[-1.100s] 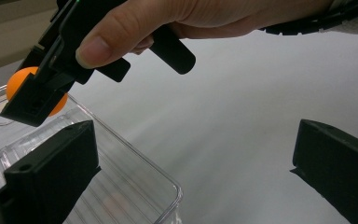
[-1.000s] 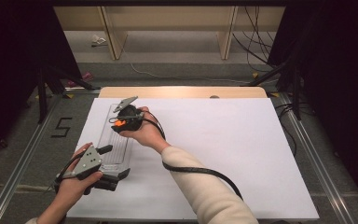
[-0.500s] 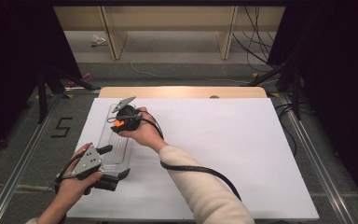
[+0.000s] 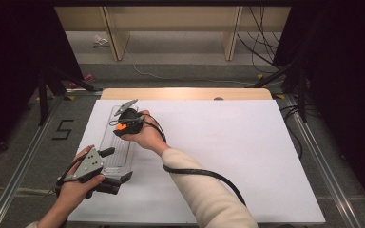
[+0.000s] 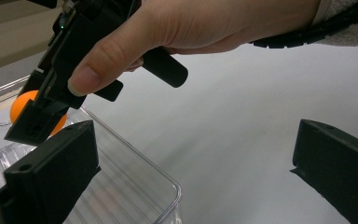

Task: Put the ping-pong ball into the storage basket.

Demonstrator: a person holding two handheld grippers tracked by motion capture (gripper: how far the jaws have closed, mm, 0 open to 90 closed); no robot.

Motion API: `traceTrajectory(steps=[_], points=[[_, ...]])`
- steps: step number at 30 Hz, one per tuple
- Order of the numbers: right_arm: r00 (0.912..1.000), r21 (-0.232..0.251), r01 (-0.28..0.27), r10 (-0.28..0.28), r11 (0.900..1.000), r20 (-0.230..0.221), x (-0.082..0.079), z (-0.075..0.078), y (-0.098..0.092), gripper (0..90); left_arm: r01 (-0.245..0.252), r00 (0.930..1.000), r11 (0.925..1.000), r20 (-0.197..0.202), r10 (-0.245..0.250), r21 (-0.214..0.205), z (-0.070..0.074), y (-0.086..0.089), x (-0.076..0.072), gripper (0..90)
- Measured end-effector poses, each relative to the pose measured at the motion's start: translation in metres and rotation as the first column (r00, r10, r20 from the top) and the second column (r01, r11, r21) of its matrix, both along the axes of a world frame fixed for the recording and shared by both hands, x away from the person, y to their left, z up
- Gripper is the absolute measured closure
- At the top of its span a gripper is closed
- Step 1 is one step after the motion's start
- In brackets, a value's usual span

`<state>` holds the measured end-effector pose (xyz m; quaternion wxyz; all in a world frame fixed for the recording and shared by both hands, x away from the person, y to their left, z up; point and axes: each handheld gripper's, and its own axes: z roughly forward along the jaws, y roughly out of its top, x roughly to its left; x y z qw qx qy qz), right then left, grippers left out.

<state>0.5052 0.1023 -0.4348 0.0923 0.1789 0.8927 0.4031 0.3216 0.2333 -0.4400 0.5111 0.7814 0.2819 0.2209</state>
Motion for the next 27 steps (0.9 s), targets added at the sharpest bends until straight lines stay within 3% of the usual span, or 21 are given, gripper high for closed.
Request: traceTrajectory(steps=[27], points=[[0.9999,0.000,0.003,-0.003,1.0000,-0.011,0.0005,-0.0044,0.0014,49.8,0.001,1.0000,1.0000,-0.001,-0.001,0.000,0.0000,-0.0001,0.0000,0.0]])
